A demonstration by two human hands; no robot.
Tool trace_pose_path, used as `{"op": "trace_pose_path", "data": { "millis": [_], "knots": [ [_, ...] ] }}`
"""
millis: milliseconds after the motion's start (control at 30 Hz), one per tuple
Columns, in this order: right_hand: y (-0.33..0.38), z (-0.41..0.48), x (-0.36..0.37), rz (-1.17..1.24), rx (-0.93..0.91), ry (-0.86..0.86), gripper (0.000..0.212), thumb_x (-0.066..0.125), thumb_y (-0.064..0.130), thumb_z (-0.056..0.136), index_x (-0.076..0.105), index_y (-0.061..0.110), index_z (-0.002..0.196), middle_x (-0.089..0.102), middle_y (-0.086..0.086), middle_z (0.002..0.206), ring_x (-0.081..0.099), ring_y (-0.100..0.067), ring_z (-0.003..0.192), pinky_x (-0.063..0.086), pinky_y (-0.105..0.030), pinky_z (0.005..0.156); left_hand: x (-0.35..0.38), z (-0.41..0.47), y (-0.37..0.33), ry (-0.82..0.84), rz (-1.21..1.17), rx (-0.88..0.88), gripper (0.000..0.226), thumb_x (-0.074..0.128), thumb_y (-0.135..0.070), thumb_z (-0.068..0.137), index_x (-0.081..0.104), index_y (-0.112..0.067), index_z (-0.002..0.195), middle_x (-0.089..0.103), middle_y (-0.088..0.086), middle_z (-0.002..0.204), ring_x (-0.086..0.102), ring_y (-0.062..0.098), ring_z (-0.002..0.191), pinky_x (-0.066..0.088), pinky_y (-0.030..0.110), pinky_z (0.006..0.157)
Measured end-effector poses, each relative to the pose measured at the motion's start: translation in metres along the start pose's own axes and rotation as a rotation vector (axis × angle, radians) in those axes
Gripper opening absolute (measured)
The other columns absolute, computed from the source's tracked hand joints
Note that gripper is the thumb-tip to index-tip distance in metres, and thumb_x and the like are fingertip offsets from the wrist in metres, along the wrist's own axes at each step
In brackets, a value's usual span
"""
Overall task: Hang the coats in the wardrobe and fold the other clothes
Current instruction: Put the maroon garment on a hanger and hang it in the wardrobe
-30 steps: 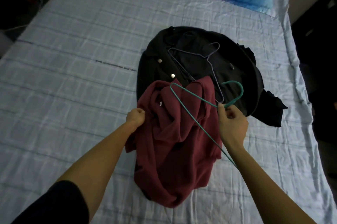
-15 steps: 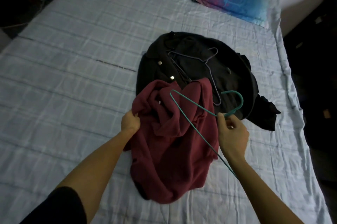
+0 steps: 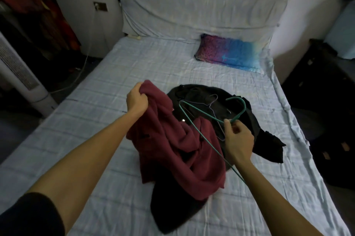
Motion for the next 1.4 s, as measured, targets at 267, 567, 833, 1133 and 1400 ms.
{"op": "trace_pose_path", "data": {
  "millis": [267, 567, 833, 1133, 1400],
  "knots": [
    [0.066, -0.010, -0.028, 0.090, -0.077, 0.088, 0.031, 0.052, 0.048, 0.089, 0.066, 0.021, 0.086, 0.067, 0.003, 0.081, 0.062, -0.017, 0.079, 0.046, -0.031, 0.071, -0.084, -0.011, -0.103, -0.049, -0.032, 0.174, 0.052, 0.036, 0.002, 0.081, 0.060, -0.018, 0.123, 0.064, 0.008, 0.118, 0.058, 0.025, 0.108, 0.045, 0.035, 0.098],
    [0.104, -0.038, -0.027, 0.094, -0.179, 0.239, 0.034, 0.064, 0.056, 0.078, 0.062, 0.022, 0.083, 0.062, 0.008, 0.072, 0.060, -0.015, 0.075, 0.044, -0.031, 0.068, -0.055, -0.090, -0.131, 0.241, 0.163, 0.501, 0.056, 0.046, 0.007, 0.072, 0.063, -0.018, 0.120, 0.067, 0.005, 0.117, 0.059, 0.020, 0.110, 0.037, 0.016, 0.088],
    [0.102, -0.039, -0.018, -0.119, -0.364, 0.513, 0.054, 0.074, 0.054, 0.057, 0.063, 0.032, 0.105, 0.070, 0.009, 0.095, 0.066, -0.015, 0.087, 0.053, -0.036, 0.077, -0.037, -0.136, -0.134, 0.451, 0.129, 0.714, 0.062, 0.046, 0.011, 0.060, 0.068, -0.022, 0.107, 0.069, -0.005, 0.105, 0.061, 0.008, 0.100, 0.044, 0.018, 0.089],
    [0.154, -0.012, -0.031, -0.193, -0.341, 0.255, 0.026, 0.055, 0.016, 0.073, 0.070, 0.016, 0.095, 0.070, -0.014, 0.096, 0.062, -0.036, 0.094, 0.047, -0.037, 0.076, -0.048, -0.121, -0.112, 0.201, 0.311, 0.583, 0.059, 0.055, 0.000, 0.076, 0.046, -0.023, 0.130, 0.058, 0.008, 0.115, 0.059, 0.028, 0.099, 0.049, 0.042, 0.084],
    [0.168, 0.022, -0.066, -0.132, -0.333, 0.030, 0.038, 0.055, 0.016, 0.070, 0.073, 0.023, 0.103, 0.072, -0.008, 0.098, 0.064, -0.030, 0.096, 0.049, -0.033, 0.079, -0.007, -0.137, -0.020, 0.135, 0.248, 0.139, 0.033, 0.056, -0.012, 0.084, 0.056, -0.020, 0.117, 0.068, 0.009, 0.099, 0.064, 0.032, 0.092, 0.052, 0.040, 0.076]
  ]
}}
Point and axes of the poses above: each hand's wrist, its own z-axis towards the middle knuckle, its own x-axis out of the palm, y = z × x, the point moved 3 cm from there along z, towards the middle knuckle
